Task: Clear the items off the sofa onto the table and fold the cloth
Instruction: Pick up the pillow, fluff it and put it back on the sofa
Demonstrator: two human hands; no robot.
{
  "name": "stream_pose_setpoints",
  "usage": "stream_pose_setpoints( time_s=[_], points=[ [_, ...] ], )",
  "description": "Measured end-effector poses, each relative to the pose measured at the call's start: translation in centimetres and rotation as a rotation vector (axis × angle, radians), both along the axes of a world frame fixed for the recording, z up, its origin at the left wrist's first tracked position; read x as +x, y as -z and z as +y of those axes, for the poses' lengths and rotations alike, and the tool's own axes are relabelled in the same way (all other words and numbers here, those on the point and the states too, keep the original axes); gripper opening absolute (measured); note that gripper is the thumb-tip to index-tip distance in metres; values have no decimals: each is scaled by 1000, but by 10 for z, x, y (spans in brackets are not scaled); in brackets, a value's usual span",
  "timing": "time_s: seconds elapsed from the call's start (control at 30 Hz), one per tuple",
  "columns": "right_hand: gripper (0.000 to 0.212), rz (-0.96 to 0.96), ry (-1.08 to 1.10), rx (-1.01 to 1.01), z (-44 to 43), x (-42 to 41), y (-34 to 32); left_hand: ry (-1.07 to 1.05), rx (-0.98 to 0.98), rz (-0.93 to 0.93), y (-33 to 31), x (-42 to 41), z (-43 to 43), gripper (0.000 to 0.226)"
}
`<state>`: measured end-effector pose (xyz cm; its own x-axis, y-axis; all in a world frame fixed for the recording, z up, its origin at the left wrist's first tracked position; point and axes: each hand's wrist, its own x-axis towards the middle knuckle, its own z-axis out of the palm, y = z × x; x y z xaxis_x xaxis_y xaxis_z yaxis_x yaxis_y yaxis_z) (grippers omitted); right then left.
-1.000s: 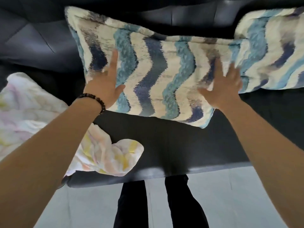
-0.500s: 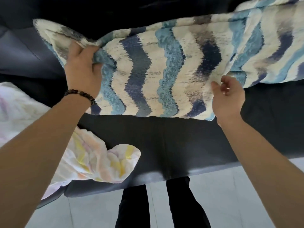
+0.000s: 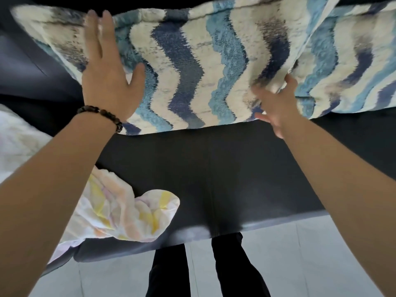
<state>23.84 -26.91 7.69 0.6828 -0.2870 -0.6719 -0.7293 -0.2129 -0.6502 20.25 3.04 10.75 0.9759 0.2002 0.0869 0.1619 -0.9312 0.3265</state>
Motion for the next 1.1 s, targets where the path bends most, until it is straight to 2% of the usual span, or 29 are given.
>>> stream_pose_setpoints(
  time_s=[0.07,0.17,0.23,0.3,0.4,0.47,0.5,0.57,0.63,0.67,0.73,0.83,0.93,1.03,1.1],
  points=[
    [100,161,59,152,13,-10,0,-23,22,70,0,10,4,80],
    [82,344,146,466,45,-27,17,-47,11,82,-5,29,7,57],
    [92,300,206,564,67,-29,34,-8,23,-48,-11,29,8,43],
    [90,219,292,599,83,-20,46,-1,4,-143,-12,21,10,39],
    [83,189,247,498,90,-9,56,-91,-25,-141,-3,10,16,41],
    [88,204,156,374,88,-19,59,-188,-101,-194,7,3,19,48],
    [95,152,110,281,85,-28,58,-239,-138,-250,10,-4,17,53],
    [103,-110,-70,-33,78,-47,53,-334,-198,-327,20,-25,8,62],
    [94,-474,-291,-328,74,-54,43,-406,-323,-297,30,-45,-8,69],
    [90,-596,-382,-426,73,-52,41,-418,-398,-235,36,-52,-14,72],
    [86,-643,-513,-554,74,-40,40,-330,-437,-70,49,-55,-14,71],
    [88,-545,-572,-586,79,-25,38,-211,-426,86,57,-39,1,66],
    [90,-524,-547,-569,85,-31,37,-185,-441,86,53,-39,13,62],
    [89,-471,-531,-451,101,-59,35,-153,-481,96,55,-75,26,59],
    [82,-408,-634,-372,120,-90,35,-180,-482,107,58,-117,41,58]
  ],
)
